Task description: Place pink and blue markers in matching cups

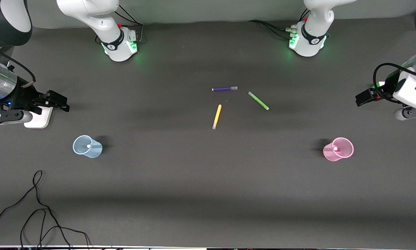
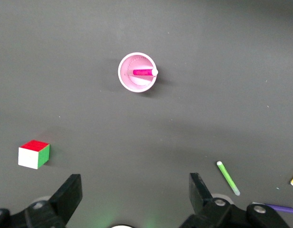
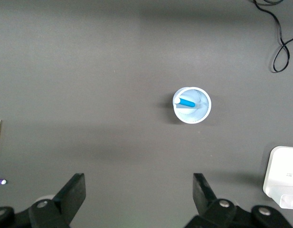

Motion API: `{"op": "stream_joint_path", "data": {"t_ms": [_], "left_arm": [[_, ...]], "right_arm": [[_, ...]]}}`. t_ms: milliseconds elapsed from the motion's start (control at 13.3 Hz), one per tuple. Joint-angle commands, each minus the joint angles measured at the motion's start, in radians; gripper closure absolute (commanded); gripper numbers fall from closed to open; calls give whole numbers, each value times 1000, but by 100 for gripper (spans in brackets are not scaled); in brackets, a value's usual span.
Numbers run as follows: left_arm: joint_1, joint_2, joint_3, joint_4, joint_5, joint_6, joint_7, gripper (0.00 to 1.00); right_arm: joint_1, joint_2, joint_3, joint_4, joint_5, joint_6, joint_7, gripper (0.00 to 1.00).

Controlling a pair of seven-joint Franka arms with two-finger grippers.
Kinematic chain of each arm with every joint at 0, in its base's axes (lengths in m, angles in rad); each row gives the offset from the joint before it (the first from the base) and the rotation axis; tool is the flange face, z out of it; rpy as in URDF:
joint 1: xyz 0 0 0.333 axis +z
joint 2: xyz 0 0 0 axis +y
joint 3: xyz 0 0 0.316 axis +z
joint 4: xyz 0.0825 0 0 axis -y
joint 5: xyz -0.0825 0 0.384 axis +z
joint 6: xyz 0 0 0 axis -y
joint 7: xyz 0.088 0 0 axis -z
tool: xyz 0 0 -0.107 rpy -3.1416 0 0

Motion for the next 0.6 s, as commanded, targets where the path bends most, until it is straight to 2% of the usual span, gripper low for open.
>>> {"op": "stream_joint_path", "data": {"t_ms": [0, 150, 226, 376, 451, 526], "left_arm": [[-33, -21, 12, -35, 26, 30, 20, 0], [-84, -16, 21, -37, 43, 32, 18, 0], [-111, -12, 50, -34, 43, 37, 18, 0], [-281, -9, 225, -32, 43, 44, 18, 0], [-312, -9, 266, -32, 42, 43, 20, 0], [-316, -10, 273, -30, 42, 37, 20, 0]], "right_arm": [[5, 29, 4, 16, -13, 12, 28, 0], [3, 32, 4, 16, -13, 15, 28, 0], [3, 30, 3, 16, -13, 15, 28, 0], [3, 32, 3, 16, -13, 15, 28, 0], [3, 33, 3, 16, -13, 15, 28, 0], [3, 35, 3, 16, -13, 15, 28, 0]]}}
